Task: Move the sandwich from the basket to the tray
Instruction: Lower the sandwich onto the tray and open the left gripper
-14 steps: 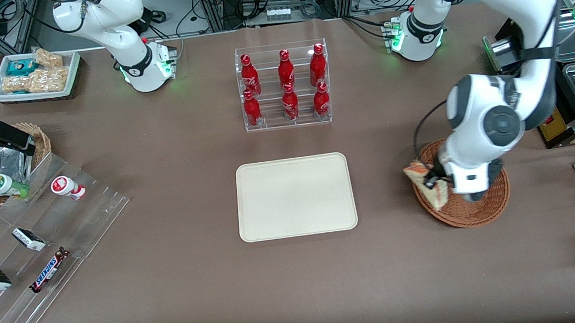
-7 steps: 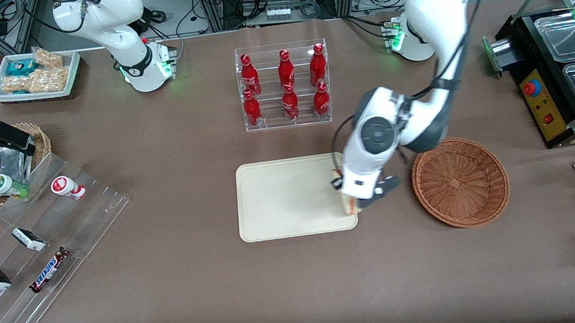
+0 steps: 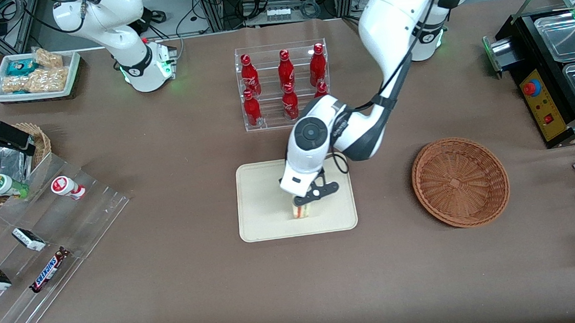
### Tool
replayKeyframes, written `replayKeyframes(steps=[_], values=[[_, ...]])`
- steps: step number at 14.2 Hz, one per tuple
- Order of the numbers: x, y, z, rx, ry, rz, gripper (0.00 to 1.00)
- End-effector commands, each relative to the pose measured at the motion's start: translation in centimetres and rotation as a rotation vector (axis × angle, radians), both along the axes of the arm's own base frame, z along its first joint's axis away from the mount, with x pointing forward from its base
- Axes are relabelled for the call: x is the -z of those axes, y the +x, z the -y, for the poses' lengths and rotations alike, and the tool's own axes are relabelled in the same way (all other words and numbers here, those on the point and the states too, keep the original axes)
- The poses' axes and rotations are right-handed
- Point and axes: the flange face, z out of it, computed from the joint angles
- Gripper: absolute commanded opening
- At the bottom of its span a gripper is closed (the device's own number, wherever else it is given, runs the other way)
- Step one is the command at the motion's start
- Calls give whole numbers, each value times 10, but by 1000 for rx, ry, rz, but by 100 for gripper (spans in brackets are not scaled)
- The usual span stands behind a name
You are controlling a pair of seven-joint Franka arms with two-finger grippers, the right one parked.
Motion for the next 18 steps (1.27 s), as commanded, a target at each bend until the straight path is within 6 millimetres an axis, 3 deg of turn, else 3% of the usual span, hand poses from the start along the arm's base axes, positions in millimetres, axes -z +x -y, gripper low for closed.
replayKeyframes(steps=[1, 5, 7, 8, 9, 10, 14, 16, 18], values=[[6, 3, 12, 38, 9, 25, 6], [26, -4, 16, -47, 26, -4, 12], [25, -3, 16, -100, 24, -7, 22], [21, -2, 15, -106, 20, -4, 46], [15, -1, 15, -104, 15, 0, 99], [2, 0, 15, -103, 9, 10, 100], [-89, 0, 6, -90, -16, 61, 100], [-132, 9, -17, -61, -10, 75, 100], [-150, 20, -50, -6, 28, 44, 100]])
